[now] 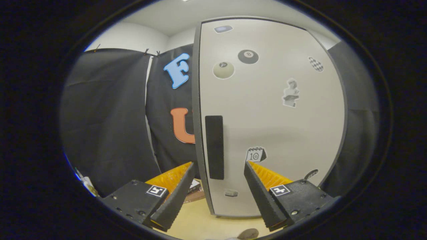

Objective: Open the shoe cabinet door, grab the shoes and put them into the shoe cabinet, then close the shoe cabinet door.

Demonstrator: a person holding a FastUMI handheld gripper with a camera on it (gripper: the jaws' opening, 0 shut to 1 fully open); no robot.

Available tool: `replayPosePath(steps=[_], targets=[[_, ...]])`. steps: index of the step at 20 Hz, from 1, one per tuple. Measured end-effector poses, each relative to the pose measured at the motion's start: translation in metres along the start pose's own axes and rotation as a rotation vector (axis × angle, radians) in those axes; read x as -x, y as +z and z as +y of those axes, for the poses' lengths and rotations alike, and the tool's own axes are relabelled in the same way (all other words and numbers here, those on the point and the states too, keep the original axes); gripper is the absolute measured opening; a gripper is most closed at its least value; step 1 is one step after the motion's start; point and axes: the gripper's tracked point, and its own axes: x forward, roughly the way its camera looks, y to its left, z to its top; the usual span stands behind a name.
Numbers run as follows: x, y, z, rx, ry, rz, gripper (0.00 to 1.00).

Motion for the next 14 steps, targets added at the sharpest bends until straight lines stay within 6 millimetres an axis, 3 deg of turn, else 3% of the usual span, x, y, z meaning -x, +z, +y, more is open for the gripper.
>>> replayPosePath(steps=[6, 10, 12, 14], targets=[[-0.043, 0.0, 0.007, -0.031, -0.004, 0.033, 0.83], [-0.048, 0.001, 0.0, -0.057, -0.104, 0.029, 0.6], [-0.046, 0.001, 0.0, -0.027, -0.134, 0.035, 0.42], [-0.048, 0.0, -0.001, -0.005, -0.147, 0.035, 0.4]])
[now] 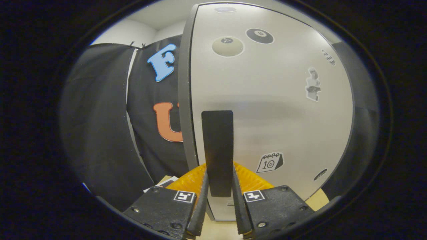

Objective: Open the shoe cabinet door, grab the shoes and put them into the shoe cabinet, then close the shoe cabinet door.

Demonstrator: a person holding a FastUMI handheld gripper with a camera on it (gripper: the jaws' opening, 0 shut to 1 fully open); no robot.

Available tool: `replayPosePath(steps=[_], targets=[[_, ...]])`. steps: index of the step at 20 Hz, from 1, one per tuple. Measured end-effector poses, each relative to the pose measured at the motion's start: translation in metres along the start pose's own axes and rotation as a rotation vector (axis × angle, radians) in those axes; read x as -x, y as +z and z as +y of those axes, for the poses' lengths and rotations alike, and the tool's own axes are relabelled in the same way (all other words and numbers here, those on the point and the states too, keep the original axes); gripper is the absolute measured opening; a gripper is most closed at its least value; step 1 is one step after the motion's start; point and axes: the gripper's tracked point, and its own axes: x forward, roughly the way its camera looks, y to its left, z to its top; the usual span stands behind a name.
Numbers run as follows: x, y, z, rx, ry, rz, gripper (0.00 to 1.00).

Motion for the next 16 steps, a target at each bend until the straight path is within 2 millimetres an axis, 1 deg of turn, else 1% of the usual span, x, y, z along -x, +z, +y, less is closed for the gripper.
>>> replayPosePath(steps=[3, 7, 9, 11, 16], targets=[[0.002, -0.002, -0.002, 0.003, 0.022, 0.019, 0.38], [0.01, -0.004, -0.002, 0.007, 0.1, 0.041, 0.33], [0.021, -0.005, -0.001, 0.031, 0.12, 0.047, 0.31], [0.039, -0.007, 0.002, 0.048, 0.134, 0.049, 0.3], [0.061, -0.012, -0.009, 0.051, 0.177, 0.056, 0.28]])
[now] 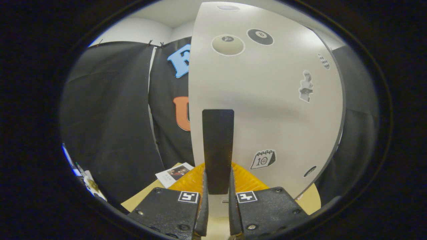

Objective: Open the shoe cabinet door, grab the shoes and put them into the shoe cabinet, then close the shoe cabinet door.

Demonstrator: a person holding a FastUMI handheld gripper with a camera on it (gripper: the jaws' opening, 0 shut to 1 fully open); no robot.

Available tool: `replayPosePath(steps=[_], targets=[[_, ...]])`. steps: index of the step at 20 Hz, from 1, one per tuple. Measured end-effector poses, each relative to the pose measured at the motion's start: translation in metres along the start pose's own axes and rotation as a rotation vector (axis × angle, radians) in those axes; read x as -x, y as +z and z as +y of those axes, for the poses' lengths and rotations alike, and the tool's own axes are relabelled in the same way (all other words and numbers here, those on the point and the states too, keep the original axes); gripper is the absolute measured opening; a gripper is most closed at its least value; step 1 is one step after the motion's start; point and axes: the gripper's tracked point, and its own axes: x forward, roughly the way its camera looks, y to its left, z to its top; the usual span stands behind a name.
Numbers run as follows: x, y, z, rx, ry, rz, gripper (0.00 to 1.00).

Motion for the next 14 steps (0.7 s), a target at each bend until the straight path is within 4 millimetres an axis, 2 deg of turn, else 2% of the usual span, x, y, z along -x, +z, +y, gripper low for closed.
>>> replayPosePath(steps=[6, 14], targets=[[0.043, -0.007, -0.009, -0.013, 0.013, 0.007, 0.27], [0.088, -0.016, -0.04, -0.018, -0.041, 0.003, 0.26]])
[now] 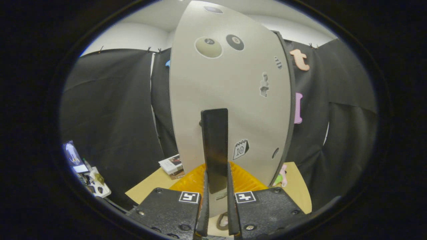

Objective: Open the shoe cabinet door, grab the shoes and put them into the shoe cabinet, then close the shoe cabinet door.

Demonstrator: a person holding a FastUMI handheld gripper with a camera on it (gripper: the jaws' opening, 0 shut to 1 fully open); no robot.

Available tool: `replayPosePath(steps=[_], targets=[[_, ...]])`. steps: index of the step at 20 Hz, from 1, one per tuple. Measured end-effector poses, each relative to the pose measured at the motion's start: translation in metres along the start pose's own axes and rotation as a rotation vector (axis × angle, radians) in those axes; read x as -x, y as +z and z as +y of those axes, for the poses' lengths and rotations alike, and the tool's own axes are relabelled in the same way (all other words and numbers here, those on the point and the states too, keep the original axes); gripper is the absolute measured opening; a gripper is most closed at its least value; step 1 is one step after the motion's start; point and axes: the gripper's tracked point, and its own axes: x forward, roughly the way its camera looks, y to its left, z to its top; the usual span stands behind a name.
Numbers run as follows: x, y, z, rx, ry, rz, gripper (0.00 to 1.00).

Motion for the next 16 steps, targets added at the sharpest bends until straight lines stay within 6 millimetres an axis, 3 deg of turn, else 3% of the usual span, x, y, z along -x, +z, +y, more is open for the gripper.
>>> replayPosePath(steps=[6, 12, 16], targets=[[0.026, -0.004, -0.04, -0.03, -0.096, -0.011, 0.2], [0.04, -0.006, -0.088, -0.058, -0.23, -0.014, 0.05], [0.044, -0.003, -0.102, -0.067, -0.234, -0.014, 0.04]])
